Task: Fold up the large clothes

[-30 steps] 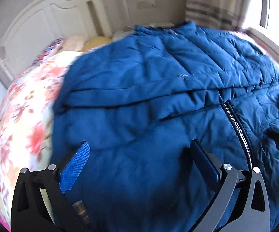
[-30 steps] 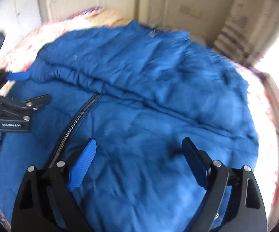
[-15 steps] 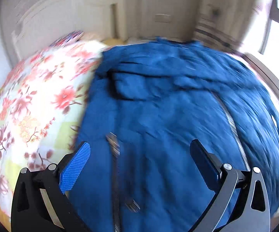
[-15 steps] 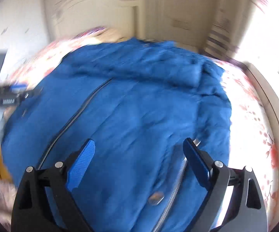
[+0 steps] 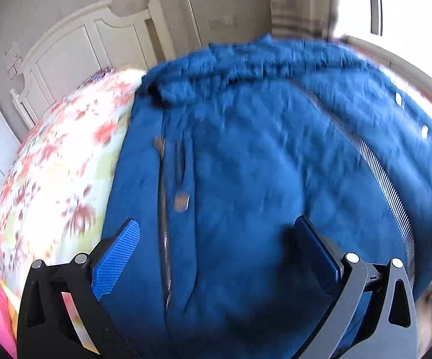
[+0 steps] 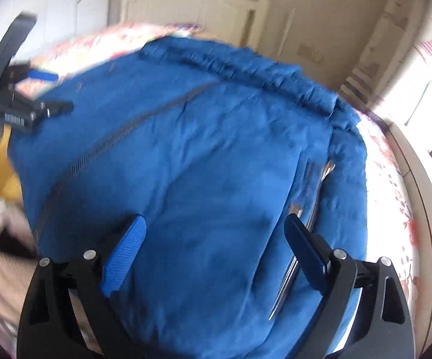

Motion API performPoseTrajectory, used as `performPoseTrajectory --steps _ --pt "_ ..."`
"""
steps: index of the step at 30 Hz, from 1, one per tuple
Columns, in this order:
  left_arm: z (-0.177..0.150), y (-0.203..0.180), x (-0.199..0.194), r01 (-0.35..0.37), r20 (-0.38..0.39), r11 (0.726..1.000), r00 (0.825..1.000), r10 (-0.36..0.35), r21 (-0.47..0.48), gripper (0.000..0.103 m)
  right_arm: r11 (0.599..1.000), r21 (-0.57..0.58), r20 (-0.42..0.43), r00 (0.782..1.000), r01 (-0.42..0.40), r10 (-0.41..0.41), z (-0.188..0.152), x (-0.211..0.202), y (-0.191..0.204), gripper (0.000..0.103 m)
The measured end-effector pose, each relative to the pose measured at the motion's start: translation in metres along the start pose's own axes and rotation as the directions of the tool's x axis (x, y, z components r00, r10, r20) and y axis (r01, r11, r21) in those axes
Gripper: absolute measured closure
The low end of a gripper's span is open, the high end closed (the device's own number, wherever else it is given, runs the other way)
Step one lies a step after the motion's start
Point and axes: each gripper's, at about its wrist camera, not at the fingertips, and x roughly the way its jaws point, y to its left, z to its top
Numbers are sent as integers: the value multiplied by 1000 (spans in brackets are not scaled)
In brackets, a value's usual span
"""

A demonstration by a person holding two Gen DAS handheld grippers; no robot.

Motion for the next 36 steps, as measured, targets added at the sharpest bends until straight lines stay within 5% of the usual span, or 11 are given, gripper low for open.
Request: performPoseTrajectory --steps 3,8,12,18,23,28,30,36 --pt "-19 23 1 95 10 989 995 -95 -117 4 993 108 -16 998 -54 56 -5 -8 -21 10" --pt "-36 43 -32 42 65 991 997 -34 -124 4 989 147 23 1000 12 -15 -35 -61 -51 10" --pt "-60 69 -45 52 66 975 997 -39 -218 4 972 236 26 1000 -9 3 -73 -82 -70 10" --pt "-95 79 -45 33 38 973 999 -25 -228 4 923 375 14 996 -85 86 -117 -65 -75 10" --pt "-114 73 -45 -8 27 983 1000 13 -184 4 887 438 21 988 -148 155 -123 -36 -76 13" --pt "-116 68 -44 -16 33 987 999 21 -161 4 903 415 31 993 -114 111 -118 -31 -61 38" --pt "-116 67 -48 -18 53 988 998 26 -155 4 916 386 47 994 -107 96 -117 -38 -56 65" --pt "-112 73 -52 6 67 983 998 6 -185 20 929 360 46 996 -83 71 -116 -49 -54 71"
